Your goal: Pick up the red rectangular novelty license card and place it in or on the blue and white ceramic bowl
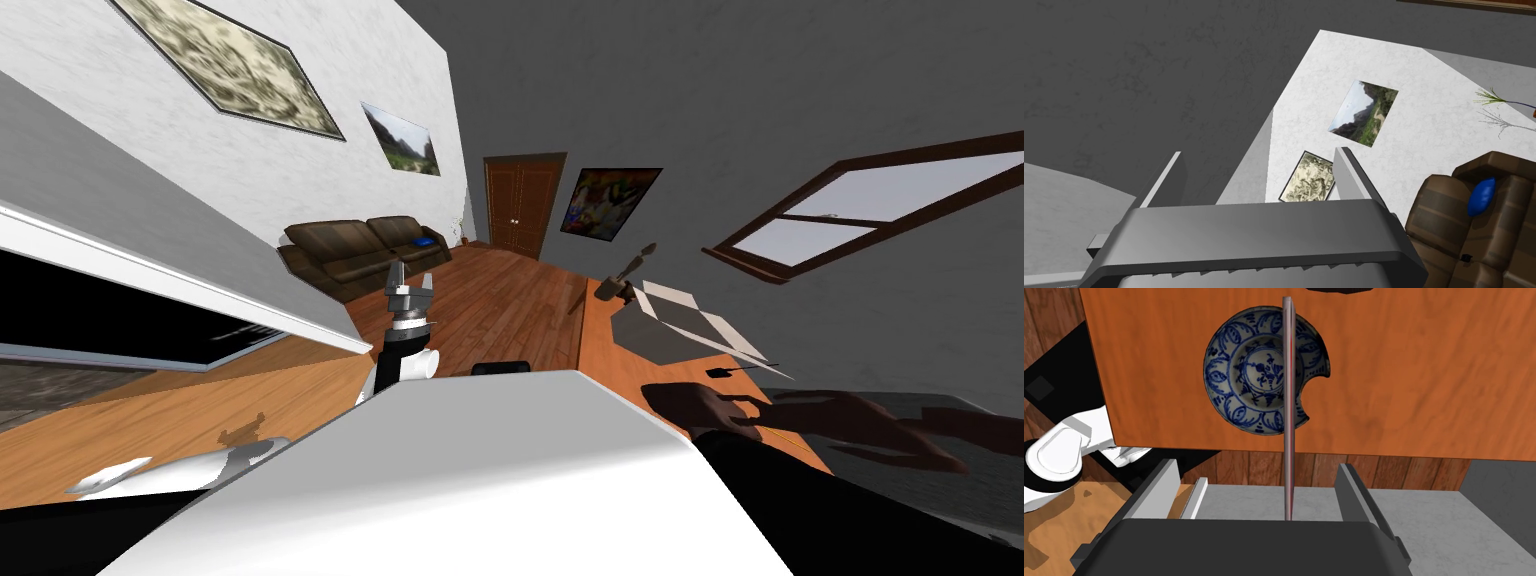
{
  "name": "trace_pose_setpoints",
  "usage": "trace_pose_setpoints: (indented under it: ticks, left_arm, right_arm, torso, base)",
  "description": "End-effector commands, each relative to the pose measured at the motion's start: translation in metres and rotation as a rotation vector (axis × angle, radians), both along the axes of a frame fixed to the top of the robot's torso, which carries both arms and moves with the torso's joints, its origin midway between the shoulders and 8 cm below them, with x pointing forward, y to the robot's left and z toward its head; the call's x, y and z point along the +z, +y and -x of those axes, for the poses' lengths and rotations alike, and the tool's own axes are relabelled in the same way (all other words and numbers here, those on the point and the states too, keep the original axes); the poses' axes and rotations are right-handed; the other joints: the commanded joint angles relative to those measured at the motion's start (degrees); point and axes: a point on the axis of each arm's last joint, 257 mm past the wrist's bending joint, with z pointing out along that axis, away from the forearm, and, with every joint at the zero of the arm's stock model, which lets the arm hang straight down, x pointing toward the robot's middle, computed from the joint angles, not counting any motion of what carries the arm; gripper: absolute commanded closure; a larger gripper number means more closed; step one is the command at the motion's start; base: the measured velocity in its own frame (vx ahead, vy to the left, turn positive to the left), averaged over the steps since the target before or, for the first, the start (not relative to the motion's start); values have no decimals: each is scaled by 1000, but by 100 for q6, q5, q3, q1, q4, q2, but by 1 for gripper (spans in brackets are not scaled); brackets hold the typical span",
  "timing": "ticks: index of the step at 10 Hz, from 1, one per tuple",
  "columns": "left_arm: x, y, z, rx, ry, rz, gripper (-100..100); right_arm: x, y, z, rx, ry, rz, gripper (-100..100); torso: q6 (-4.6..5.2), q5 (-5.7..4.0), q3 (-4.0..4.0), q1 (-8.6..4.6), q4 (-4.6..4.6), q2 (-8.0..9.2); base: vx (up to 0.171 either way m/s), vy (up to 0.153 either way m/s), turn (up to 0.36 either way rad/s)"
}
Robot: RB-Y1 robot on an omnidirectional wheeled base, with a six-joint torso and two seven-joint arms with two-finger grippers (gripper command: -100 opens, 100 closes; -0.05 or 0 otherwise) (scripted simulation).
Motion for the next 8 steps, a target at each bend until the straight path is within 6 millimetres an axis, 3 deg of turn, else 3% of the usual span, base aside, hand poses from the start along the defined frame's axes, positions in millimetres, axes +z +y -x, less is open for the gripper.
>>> trace_pose_setpoints:
  ticks: [1, 4, 6, 7, 8]
  left_arm:
    - [0, 0, 0, 0, 0, 0, 0]
    - [0, 0, 0, 0, 0, 0, 0]
    - [0, 0, 0, 0, 0, 0, 0]
    - [0, 0, 0, 0, 0, 0, 0]
    - [0, 0, 0, 0, 0, 0, 0]
  right_arm:
    - [12, 1, -5, 1, 0, 0, -100]
    - [39, 3, -21, 12, 1, -1, -100]
    - [39, 3, -22, 12, 1, 0, -100]
    - [40, 3, -22, 12, 1, -1, 0]
    - [40, 3, -22, 12, 1, -1, 0]
  torso:
    - [0, 0, 0, 0, 0, 0]
    - [0, 0, 2, 1, 1, 3]
    - [0, 0, 2, 0, 1, 3]
    - [0, -2, 0, -1, 1, -1]
    - [0, -2, -2, -1, 0, -5]
  base:
    - [-27, -4, -17]
    - [-32, -1, -27]
    - [-22, 0, -11]
    - [0, 0, 0]
    - [0, 0, 0]
